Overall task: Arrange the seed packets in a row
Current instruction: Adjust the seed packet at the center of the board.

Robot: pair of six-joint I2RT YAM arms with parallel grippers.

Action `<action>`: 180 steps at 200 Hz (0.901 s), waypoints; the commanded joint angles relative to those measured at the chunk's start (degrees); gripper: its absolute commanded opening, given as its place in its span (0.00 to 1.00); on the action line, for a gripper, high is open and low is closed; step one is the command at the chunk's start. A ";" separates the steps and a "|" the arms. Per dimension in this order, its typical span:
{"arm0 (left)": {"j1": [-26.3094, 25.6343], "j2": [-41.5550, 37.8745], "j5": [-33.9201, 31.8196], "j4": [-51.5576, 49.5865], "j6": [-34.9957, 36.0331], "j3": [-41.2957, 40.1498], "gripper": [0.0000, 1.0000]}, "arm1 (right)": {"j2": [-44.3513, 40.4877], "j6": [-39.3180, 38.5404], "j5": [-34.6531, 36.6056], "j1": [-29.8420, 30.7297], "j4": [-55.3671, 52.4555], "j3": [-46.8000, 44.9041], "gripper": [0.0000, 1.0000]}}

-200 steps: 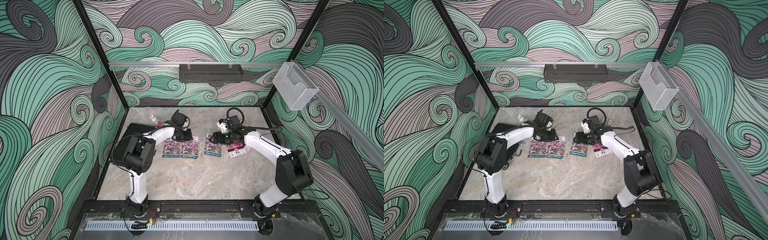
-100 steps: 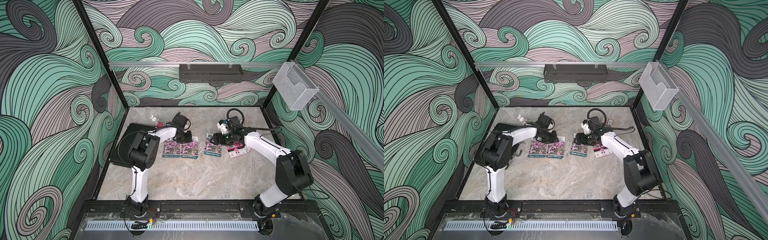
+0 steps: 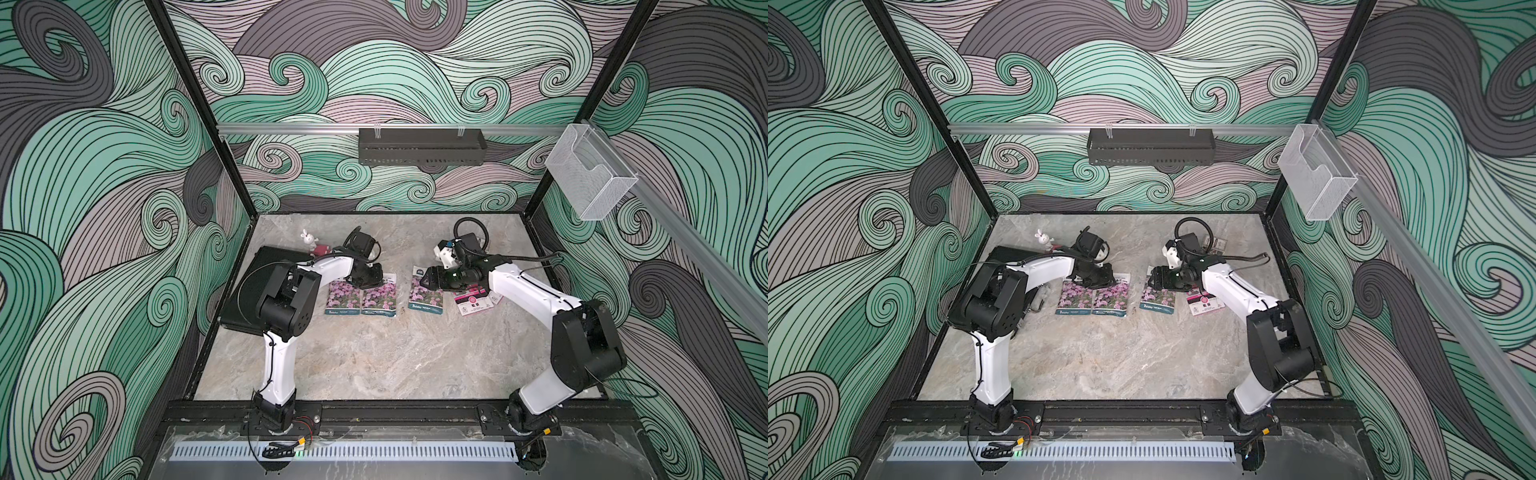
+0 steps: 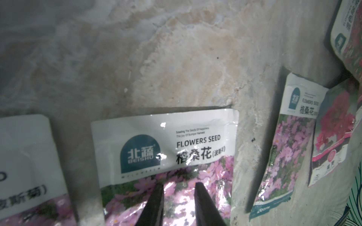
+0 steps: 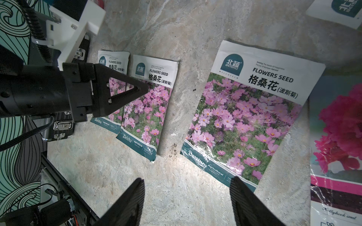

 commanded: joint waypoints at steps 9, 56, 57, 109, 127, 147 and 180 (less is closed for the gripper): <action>-0.19 0.45 -2.27 -0.42 -1.25 -1.18 0.29 | 0.63 -0.57 -0.30 -0.33 0.15 -0.07 0.71; -0.19 -0.18 -2.63 1.33 -3.40 -2.81 0.29 | 0.56 -0.57 -0.47 -0.30 0.18 -0.10 0.71; -0.19 -0.18 -2.65 1.40 -3.48 -2.88 0.29 | 0.55 -0.57 -0.48 -0.29 0.16 -0.13 0.71; -0.19 -0.97 -2.50 4.50 -7.78 -5.29 0.29 | -0.18 -0.66 -0.44 -0.39 0.21 -0.75 0.71; -0.19 -1.29 -2.56 5.13 -8.95 -5.82 0.29 | -0.39 -0.77 -0.48 -0.48 0.15 -0.94 0.71; -0.19 -1.67 -2.72 6.18 -10.27 -6.80 0.29 | -0.51 -0.76 -0.57 -0.53 0.18 -1.12 0.71; -0.21 -2.45 -2.67 7.48 -11.55 -7.71 0.29 | -0.51 -0.93 -0.68 -0.50 0.22 -1.37 0.71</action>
